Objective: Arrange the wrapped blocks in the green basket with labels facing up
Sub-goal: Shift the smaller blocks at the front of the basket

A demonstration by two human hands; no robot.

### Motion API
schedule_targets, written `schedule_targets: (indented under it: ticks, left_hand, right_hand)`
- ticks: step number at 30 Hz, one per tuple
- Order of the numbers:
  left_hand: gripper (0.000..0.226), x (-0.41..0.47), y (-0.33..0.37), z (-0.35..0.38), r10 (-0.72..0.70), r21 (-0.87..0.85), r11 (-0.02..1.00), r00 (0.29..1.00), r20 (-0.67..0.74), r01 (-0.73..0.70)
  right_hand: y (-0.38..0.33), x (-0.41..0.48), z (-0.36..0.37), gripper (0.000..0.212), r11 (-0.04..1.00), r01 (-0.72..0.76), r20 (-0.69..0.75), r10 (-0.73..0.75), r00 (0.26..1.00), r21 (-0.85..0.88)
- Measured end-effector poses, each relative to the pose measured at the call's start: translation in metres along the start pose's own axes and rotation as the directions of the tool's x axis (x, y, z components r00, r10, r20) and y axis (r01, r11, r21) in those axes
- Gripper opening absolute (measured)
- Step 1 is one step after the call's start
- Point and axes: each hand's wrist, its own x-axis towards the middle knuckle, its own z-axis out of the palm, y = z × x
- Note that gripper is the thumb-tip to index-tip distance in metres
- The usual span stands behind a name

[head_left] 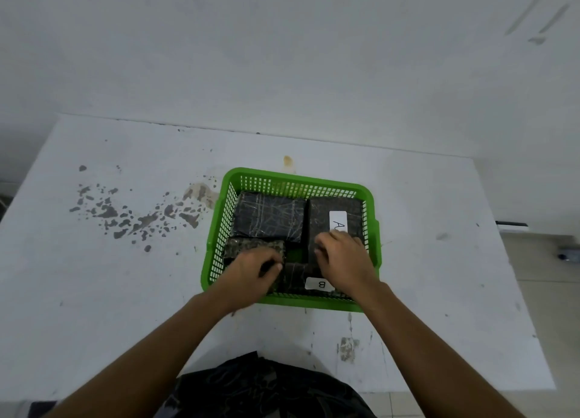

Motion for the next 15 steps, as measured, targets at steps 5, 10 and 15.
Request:
schedule_targets:
  ticks: [5,10,15]
  left_hand:
    - [0.016,0.017,-0.021,-0.028,-0.054,0.056,0.996,0.986,-0.156,0.064]
    - [0.020,0.019,-0.034,-0.033,-0.075,0.095,0.992,0.992,-0.100,0.085]
    - [0.025,0.015,-0.037,-0.026,-0.094,0.104,0.989,0.990,-0.102,0.104]
  right_hand:
    - [-0.015,0.041,0.019,0.054,0.996,0.090,0.114,-0.089,0.989,0.001]
    - [-0.010,0.069,0.039,0.058,0.992,0.093,0.209,-0.073,0.975,-0.087]
    - [0.006,0.069,0.043,0.062,0.970,0.170,0.203,-0.133,0.970,-0.175]
